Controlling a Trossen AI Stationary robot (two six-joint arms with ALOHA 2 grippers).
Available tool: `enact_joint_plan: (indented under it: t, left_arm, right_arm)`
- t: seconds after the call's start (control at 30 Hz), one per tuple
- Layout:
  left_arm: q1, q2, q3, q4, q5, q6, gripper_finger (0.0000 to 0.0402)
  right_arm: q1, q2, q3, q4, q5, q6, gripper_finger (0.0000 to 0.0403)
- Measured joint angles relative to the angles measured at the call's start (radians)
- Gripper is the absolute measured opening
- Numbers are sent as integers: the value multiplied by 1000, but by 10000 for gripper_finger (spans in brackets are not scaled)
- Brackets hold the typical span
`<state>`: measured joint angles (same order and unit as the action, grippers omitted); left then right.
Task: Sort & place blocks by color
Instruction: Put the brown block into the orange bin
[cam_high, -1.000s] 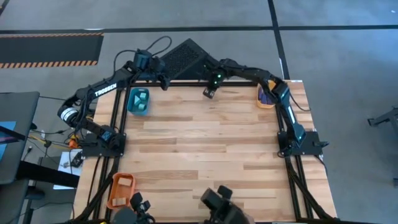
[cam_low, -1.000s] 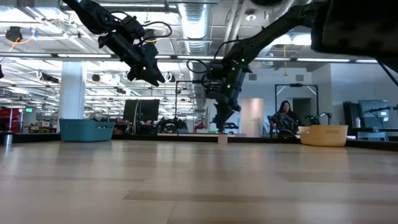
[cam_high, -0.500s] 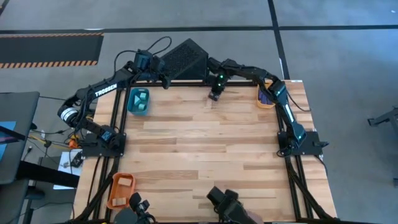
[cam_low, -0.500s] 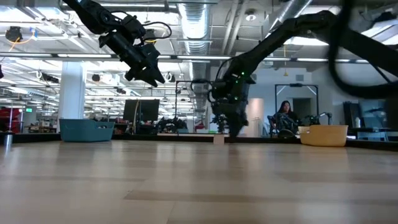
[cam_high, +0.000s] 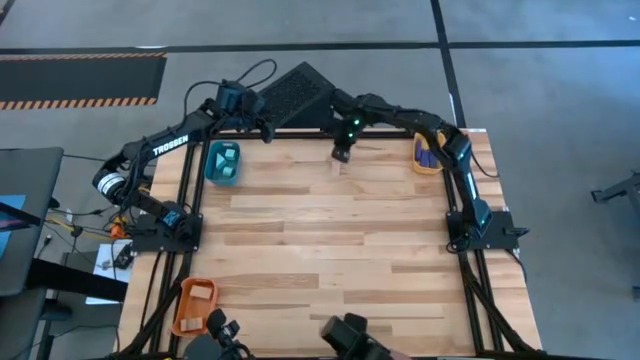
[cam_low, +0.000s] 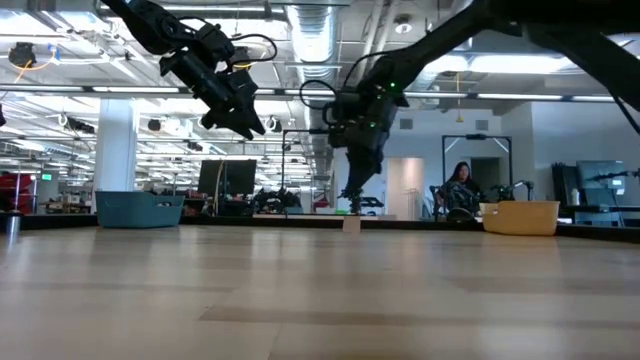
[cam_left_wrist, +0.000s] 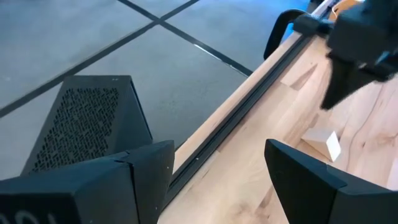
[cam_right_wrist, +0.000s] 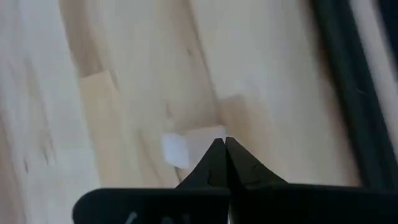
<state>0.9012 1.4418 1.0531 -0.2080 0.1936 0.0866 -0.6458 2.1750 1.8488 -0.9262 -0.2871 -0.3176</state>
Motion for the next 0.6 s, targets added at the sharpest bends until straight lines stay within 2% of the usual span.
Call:
enact_joint_plan:
  t: [0.13,0.33,0.6]
  left_arm:
    - [0,0,0,-1,0,15,238]
    - [0,0,0,-4,0,43,238]
    - [0,0,0,-24,1,25,238]
  right_arm:
    - [22,31,1,28,15,-23,1]
    - [34,103,-2,-19,33,-75,1]
    - [46,136,0,-157,25,-87,1]
